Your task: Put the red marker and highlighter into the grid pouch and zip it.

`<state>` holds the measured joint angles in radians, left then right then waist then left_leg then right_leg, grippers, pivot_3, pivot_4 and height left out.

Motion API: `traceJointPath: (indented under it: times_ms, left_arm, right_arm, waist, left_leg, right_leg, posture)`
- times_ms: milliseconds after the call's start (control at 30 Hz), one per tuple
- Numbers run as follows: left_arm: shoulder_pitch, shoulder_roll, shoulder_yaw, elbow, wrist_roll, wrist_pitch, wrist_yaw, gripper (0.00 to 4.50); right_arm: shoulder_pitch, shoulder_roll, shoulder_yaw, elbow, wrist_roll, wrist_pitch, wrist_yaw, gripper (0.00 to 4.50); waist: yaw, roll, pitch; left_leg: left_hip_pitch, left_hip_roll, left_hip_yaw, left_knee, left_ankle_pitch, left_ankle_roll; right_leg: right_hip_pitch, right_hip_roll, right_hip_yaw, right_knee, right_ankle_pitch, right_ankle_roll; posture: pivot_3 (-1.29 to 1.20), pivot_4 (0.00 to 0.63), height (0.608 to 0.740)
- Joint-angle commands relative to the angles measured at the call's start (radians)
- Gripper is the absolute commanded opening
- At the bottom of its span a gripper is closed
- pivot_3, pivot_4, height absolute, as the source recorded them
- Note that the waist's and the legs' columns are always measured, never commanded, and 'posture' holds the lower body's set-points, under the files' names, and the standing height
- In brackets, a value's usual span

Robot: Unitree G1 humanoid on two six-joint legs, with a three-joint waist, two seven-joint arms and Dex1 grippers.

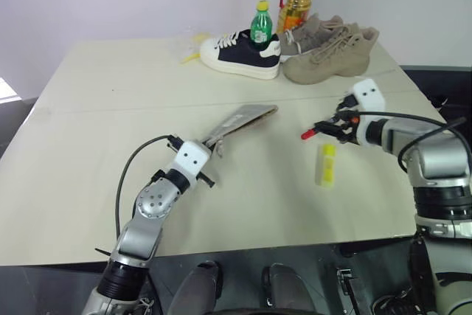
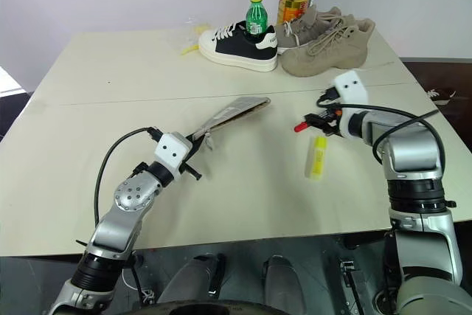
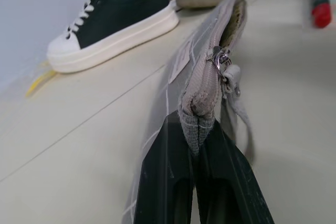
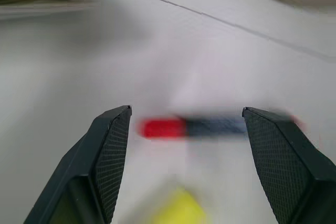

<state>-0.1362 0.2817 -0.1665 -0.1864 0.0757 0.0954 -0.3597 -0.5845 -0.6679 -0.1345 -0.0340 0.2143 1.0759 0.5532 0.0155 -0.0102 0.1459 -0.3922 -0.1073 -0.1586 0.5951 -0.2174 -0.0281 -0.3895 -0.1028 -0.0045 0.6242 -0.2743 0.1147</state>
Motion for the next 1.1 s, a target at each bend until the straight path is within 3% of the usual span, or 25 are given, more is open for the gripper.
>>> traceJointPath:
  times_ms: [33,67,100,167,267,467,567,700,767,933,1033,1100]
  left_arm:
    - [-0.038,-0.004,0.000,0.026,-0.020,-0.045,-0.022,0.00]
    - [-0.045,-0.007,-0.004,0.036,-0.019,-0.052,-0.027,0.00]
    - [-0.053,-0.009,-0.009,0.048,-0.017,-0.060,-0.033,0.00]
    - [-0.077,-0.013,-0.021,0.082,-0.016,-0.080,-0.053,0.00]
    - [-0.106,-0.022,-0.026,0.122,-0.023,-0.100,-0.073,0.00]
    - [-0.127,-0.038,-0.033,0.160,-0.021,-0.123,-0.087,0.00]
    - [-0.127,-0.038,-0.029,0.166,-0.022,-0.130,-0.087,0.00]
    - [-0.122,-0.037,-0.023,0.163,-0.022,-0.132,-0.082,0.00]
    - [-0.120,-0.040,-0.006,0.157,-0.031,-0.125,-0.071,0.00]
    - [-0.109,-0.036,0.048,0.136,-0.062,-0.099,-0.049,0.00]
    - [-0.100,-0.021,0.087,0.113,-0.094,-0.090,-0.055,0.00]
    - [-0.091,-0.008,0.095,0.097,-0.112,-0.097,-0.073,0.00]
  right_arm:
    - [0.034,0.039,-0.068,-0.113,0.009,0.121,-0.091,3.49]
    - [0.045,0.052,-0.088,-0.129,0.013,0.145,-0.108,3.49]
    - [0.059,0.065,-0.107,-0.153,0.016,0.175,-0.127,4.03]
    - [0.097,0.099,-0.138,-0.241,0.023,0.273,-0.162,4.47]
    - [0.130,0.156,-0.162,-0.354,0.059,0.413,-0.172,4.47]
    - [0.205,0.162,-0.118,-0.389,0.057,0.462,-0.203,4.47]
    - [0.241,0.150,-0.095,-0.375,0.051,0.430,-0.216,3.69]
    - [0.252,0.129,-0.058,-0.363,0.060,0.391,-0.209,1.62]
    - [0.235,0.086,-0.008,-0.363,0.060,0.321,-0.181,0.85]
    - [0.292,-0.218,0.215,-0.408,-0.034,-0.186,0.077,0.86]
    - [0.309,-0.293,0.172,-0.439,0.026,-0.393,0.250,0.86]
    - [0.274,-0.286,0.168,-0.418,0.031,-0.435,0.273,0.86]
  waist:
    - [0.000,0.000,0.000]
    - [-0.001,0.000,0.000]
    - [-0.001,0.000,0.000]
    - [0.000,0.000,0.000]
    - [-0.002,0.000,0.000]
    - [-0.002,0.000,0.000]
    - [-0.002,0.000,0.000]
    - [-0.002,-0.001,-0.001]
    - [-0.002,-0.001,-0.001]
    - [-0.002,0.000,0.000]
    - [-0.009,-0.001,0.000]
    - [-0.011,-0.002,0.000]
  left_leg:
    - [0.000,0.000,0.000,0.000,0.000,0.000]
    - [0.000,0.000,0.000,0.000,0.000,0.000]
    - [0.000,0.000,0.000,0.000,0.000,0.000]
    - [0.000,0.000,0.000,0.000,0.000,0.000]
    - [0.000,0.000,0.000,0.000,0.000,0.000]
    - [0.000,0.000,0.000,0.001,0.000,0.000]
    - [0.000,0.000,0.000,0.001,0.000,0.000]
    - [0.001,0.000,0.000,0.001,0.000,0.000]
    - [0.001,0.000,0.000,0.001,0.000,0.000]
    - [0.001,0.000,0.001,0.002,0.000,0.000]
    - [0.001,0.000,0.002,0.001,0.000,0.001]
    - [0.001,0.001,0.002,0.001,0.000,0.001]
  right_leg:
    - [0.000,0.000,0.000,0.000,0.000,0.000]
    - [0.000,0.000,0.000,0.000,0.000,0.000]
    - [0.000,0.000,0.000,0.000,0.000,0.000]
    - [0.000,0.000,0.000,0.000,0.000,0.000]
    - [0.000,0.000,0.000,0.001,0.000,0.000]
    - [0.000,0.001,0.000,0.001,0.000,0.000]
    - [0.000,0.000,0.000,0.002,0.000,0.000]
    - [0.001,0.001,0.000,0.002,0.000,0.000]
    - [0.001,0.001,0.000,0.002,0.000,0.000]
    - [0.001,0.001,0.000,0.001,0.000,0.002]
    - [0.001,0.001,-0.001,0.001,-0.001,0.003]
    - [0.001,0.001,0.000,0.001,-0.001,0.003]
  posture:
    - [0.00,0.150,0.740]
    - [0.00,0.150,0.740]
    - [0.00,0.150,0.740]
    - [0.00,0.150,0.740]
    - [0.00,0.150,0.740]
    - [0.00,0.150,0.740]
    - [0.00,0.150,0.740]
    - [0.00,0.150,0.740]
    - [0.00,0.150,0.740]
    - [0.00,0.150,0.740]
    - [0.00,0.150,0.740]
    - [0.00,0.150,0.740]
